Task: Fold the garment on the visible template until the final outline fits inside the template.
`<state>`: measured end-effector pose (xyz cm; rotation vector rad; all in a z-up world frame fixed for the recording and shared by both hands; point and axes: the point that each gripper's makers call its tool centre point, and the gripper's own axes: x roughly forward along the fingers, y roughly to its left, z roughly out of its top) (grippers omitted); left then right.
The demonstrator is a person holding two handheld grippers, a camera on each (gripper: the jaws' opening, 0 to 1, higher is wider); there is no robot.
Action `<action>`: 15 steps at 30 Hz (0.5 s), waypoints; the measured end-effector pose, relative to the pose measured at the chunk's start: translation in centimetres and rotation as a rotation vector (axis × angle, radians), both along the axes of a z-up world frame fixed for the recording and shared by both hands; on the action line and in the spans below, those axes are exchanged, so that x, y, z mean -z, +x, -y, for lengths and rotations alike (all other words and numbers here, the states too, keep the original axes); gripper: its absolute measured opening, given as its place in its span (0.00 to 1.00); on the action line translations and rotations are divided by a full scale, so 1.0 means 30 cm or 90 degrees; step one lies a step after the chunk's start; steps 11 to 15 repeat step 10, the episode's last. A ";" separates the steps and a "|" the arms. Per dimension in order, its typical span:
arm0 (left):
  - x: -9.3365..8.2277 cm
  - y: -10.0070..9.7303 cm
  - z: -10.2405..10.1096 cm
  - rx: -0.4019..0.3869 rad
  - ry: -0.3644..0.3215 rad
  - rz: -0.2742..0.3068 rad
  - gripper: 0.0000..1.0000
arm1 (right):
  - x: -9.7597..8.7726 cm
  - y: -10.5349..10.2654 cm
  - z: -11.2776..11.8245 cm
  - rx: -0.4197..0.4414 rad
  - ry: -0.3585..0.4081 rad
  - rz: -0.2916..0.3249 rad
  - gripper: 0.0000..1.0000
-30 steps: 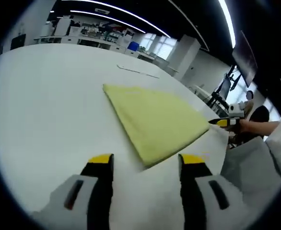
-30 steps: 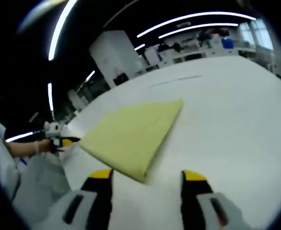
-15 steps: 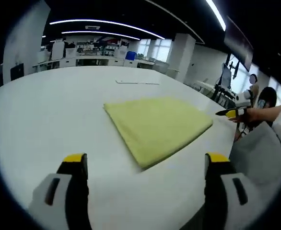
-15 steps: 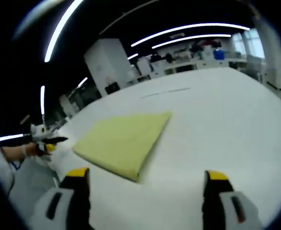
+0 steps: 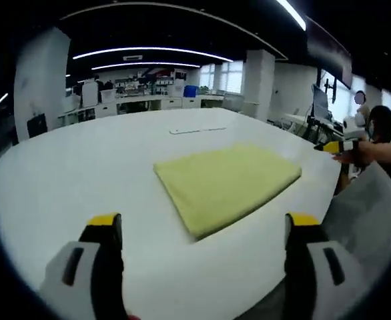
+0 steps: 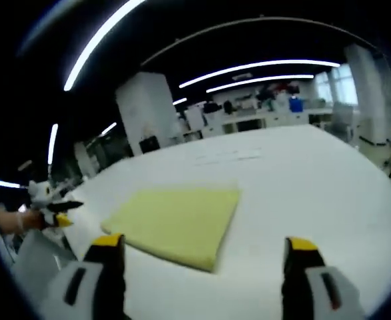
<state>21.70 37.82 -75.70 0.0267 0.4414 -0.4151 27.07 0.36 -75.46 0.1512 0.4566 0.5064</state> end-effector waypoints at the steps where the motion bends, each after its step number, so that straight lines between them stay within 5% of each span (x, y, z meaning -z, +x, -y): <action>1: 0.006 0.000 0.000 0.008 0.008 -0.004 0.99 | -0.014 -0.004 -0.003 0.018 0.003 0.009 0.99; 9: 0.008 -0.020 -0.009 0.005 0.048 0.019 0.98 | -0.021 -0.078 -0.104 0.005 -0.030 0.017 0.99; 15: 0.009 -0.022 -0.008 0.007 0.047 0.019 0.97 | -0.016 -0.083 -0.110 0.003 -0.040 0.015 0.99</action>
